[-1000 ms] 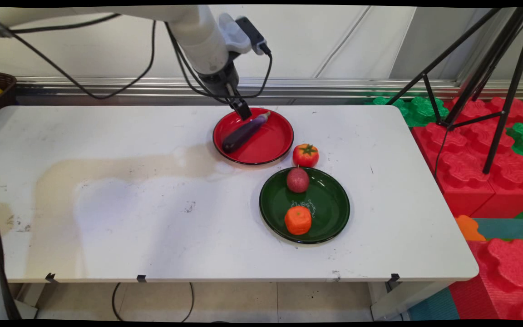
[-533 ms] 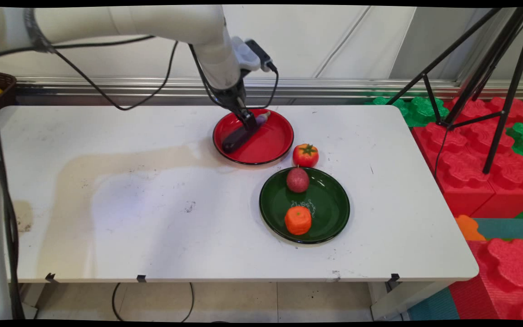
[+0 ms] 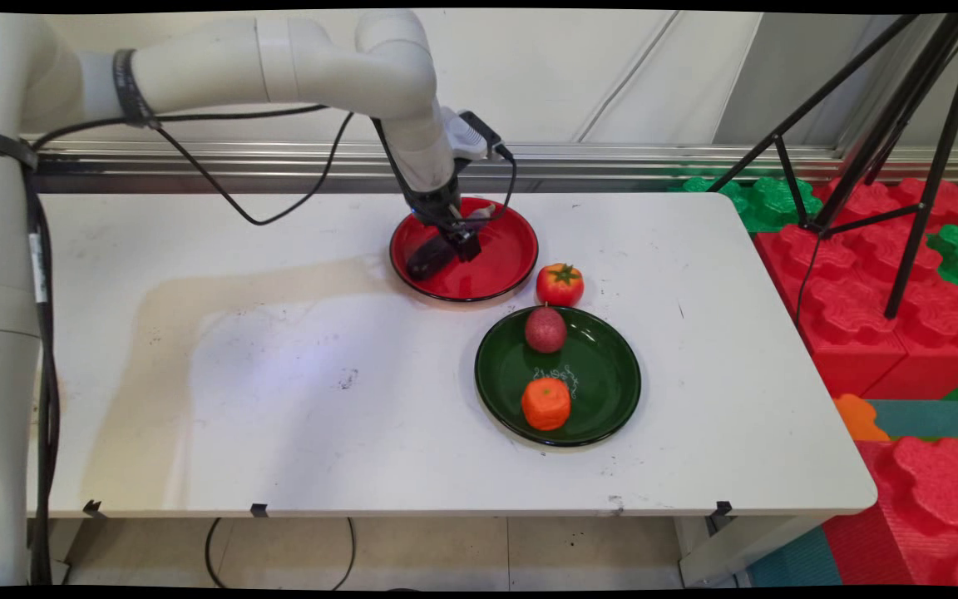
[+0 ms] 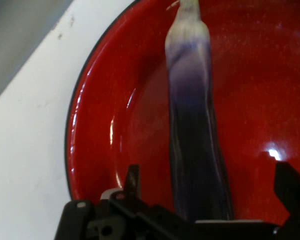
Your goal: Pick up the eggplant from the red plate, then place the picked object on the table
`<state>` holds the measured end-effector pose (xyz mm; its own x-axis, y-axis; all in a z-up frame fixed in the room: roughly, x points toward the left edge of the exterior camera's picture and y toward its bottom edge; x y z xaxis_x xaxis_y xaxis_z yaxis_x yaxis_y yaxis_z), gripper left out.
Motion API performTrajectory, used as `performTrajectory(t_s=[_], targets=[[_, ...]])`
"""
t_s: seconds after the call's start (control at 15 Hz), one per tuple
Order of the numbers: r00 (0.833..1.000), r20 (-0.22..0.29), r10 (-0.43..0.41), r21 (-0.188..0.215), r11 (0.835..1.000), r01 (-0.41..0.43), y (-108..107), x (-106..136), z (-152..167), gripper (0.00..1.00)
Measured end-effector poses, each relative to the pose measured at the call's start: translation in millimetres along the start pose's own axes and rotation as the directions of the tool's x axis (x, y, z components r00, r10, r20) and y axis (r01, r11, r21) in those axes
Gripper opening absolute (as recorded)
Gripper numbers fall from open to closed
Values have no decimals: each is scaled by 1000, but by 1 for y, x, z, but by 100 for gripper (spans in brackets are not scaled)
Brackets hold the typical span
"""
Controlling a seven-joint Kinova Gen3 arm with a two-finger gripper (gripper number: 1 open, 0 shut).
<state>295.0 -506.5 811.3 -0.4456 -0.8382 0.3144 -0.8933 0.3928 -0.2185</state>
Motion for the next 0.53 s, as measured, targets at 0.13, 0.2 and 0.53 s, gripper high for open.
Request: performTrajectory(t_s=[0.13, 0.2, 0.53], targets=[[1000, 3, -19, -9, 1000, 19, -1, 2, 14, 100], [1000, 2, -26, -13, 1000, 26, 0, 2, 19, 0], [998, -31, -61, -29, 998, 60, 3, 6, 28, 0]])
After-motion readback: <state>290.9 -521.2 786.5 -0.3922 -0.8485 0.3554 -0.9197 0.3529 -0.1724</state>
